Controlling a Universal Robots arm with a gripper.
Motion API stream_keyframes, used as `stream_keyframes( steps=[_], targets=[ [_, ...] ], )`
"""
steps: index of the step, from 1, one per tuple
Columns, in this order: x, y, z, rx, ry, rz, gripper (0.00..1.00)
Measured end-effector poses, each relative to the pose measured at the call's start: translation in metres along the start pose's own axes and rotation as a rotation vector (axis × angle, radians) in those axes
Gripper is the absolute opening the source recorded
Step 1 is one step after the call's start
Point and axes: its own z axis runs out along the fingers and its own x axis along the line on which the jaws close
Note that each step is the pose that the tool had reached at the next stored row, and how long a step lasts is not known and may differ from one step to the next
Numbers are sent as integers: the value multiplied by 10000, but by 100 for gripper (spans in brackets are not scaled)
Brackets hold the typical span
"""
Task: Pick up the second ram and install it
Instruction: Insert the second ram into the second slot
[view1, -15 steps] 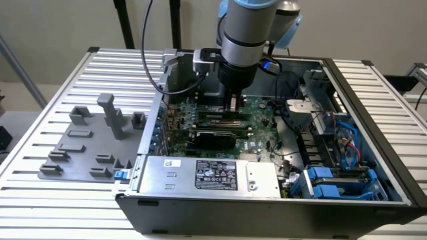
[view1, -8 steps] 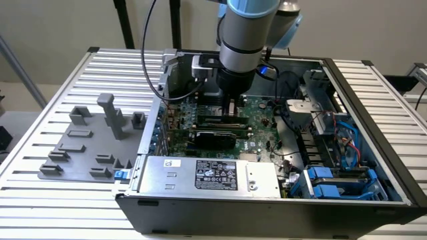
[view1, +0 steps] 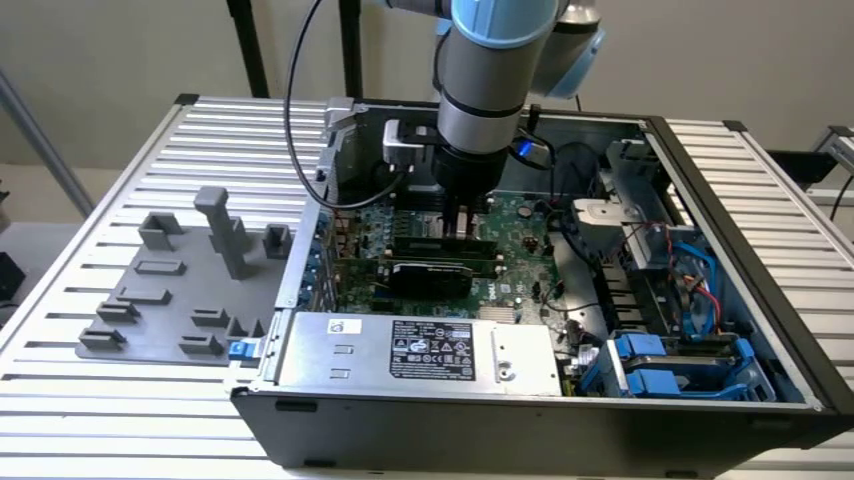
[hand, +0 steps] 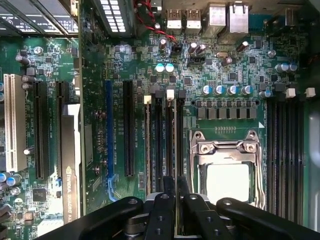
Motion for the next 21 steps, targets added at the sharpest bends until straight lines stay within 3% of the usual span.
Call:
stream_keyframes(
  steps=[7, 12, 21],
  targets=[
    [-2, 0, 3, 10, 44, 55, 13],
    [-1, 0, 6, 23, 186, 79, 13],
    [-6, 0, 8, 25, 193, 79, 13]
  ],
)
